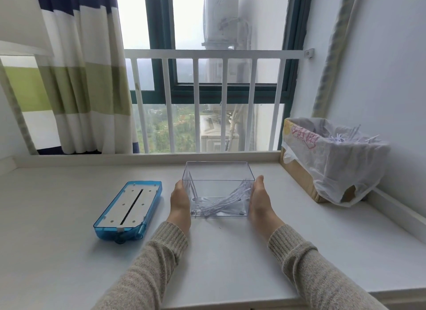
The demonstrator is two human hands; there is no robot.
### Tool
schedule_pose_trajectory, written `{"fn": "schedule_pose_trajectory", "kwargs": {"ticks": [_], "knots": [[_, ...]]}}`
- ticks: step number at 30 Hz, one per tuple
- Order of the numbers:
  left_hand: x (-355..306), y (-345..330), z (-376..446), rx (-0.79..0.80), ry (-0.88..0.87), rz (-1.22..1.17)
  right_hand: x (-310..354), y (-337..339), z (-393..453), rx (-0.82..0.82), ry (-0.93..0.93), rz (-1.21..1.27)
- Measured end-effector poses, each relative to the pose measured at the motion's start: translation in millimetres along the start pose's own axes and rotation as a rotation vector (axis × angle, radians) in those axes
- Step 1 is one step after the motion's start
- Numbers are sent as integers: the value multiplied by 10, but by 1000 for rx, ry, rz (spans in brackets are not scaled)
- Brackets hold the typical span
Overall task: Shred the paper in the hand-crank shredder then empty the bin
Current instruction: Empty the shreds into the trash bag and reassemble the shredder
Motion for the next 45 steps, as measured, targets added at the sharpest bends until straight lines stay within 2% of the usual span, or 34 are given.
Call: {"fn": "schedule_pose_trajectory", "kwargs": {"ticks": [7, 14, 17, 26, 31, 34, 37, 40, 45], "knots": [[-174, -32, -85, 2, -39, -6, 112, 6, -134, 88, 51, -155], [-470, -56, -157, 4, -93, -75, 440, 0, -407, 230, 366, -544], [-625, -99, -248, 17, -140, -96, 560, 1, -462, 206, 479, -661], [-773, -63, -231, 59, -136, -51, 584, 76, -405, 99, 473, -536], [-814, -64, -243, 177, -135, 16, 622, 94, -410, 36, 479, -432], [-807, -77, -266, 190, -187, 14, 660, 127, -399, -9, 468, -384], [-738, -151, -355, 120, -248, -75, 705, 132, -408, -64, 468, -298], [-616, -307, -453, 80, -209, -237, 759, 120, -416, -106, 474, -199], [-474, -725, -638, 206, -108, -408, 819, 56, -485, -188, 523, -163]]}}
Point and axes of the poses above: each hand's wrist, its own z-axis towards the middle knuckle, its own y-axis out of the back of the hand, x = y × z, the point moved 3 cm from there along z, towards the middle knuckle, and after that the axes turned 7 degrees about -y, right-handed, at the moved point
